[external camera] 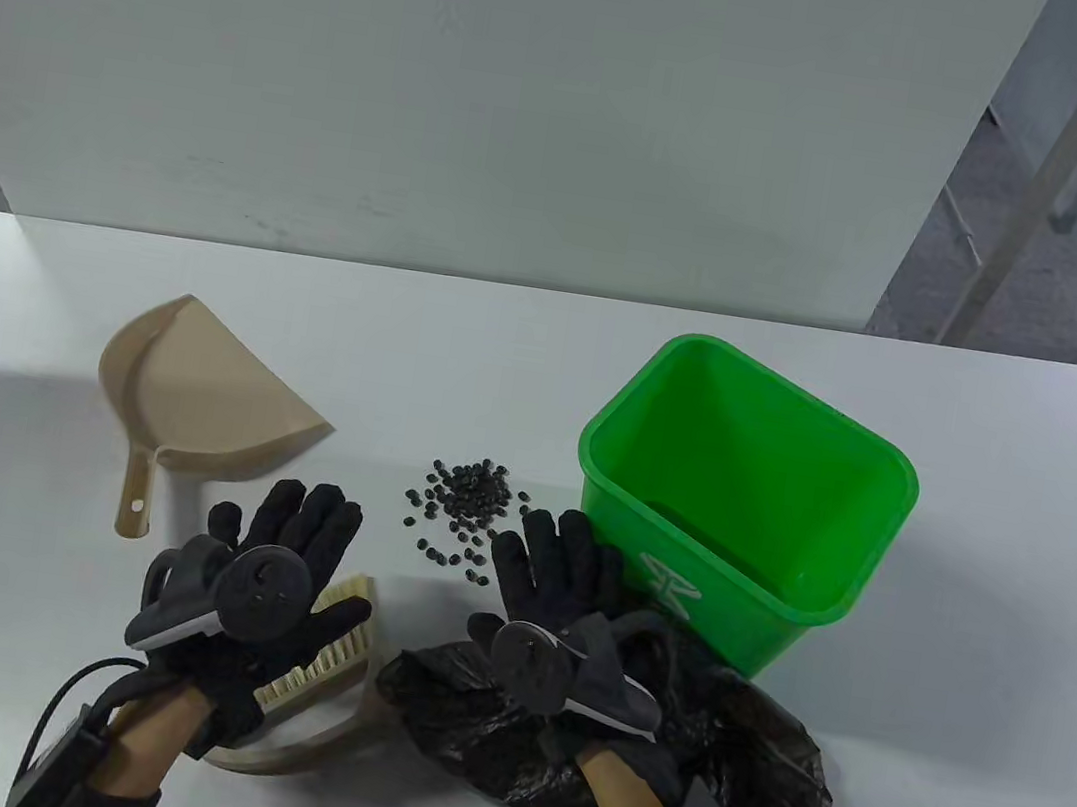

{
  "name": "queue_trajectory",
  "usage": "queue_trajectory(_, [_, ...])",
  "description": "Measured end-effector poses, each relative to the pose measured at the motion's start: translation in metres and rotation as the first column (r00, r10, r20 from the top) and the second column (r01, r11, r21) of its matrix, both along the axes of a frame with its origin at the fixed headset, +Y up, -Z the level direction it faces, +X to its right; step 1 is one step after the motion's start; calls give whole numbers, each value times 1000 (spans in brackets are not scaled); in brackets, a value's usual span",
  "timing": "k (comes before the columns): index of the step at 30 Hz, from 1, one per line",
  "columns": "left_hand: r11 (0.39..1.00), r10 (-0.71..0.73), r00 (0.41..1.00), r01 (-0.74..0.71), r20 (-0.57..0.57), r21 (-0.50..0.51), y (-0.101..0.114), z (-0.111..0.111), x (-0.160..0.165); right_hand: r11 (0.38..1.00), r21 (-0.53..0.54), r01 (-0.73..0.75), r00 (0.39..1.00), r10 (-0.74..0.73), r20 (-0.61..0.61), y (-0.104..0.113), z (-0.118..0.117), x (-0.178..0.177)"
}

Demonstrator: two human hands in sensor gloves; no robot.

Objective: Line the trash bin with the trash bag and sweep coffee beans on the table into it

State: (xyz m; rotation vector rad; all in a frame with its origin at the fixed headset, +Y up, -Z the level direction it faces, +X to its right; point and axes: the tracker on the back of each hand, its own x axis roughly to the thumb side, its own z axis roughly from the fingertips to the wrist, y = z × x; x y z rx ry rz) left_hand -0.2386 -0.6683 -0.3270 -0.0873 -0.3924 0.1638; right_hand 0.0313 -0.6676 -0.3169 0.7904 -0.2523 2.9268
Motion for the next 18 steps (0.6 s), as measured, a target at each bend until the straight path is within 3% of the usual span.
queue_trajectory(11, [1000,-14,1000,14,5,-17,-5,-2,1,999,-12,34,999,-35,-10,10,3,6])
queue_trajectory(18, [999,-28,1000,28,2,-43,-9,-5,3,979,-203,-21,999,28,32,6,1,12])
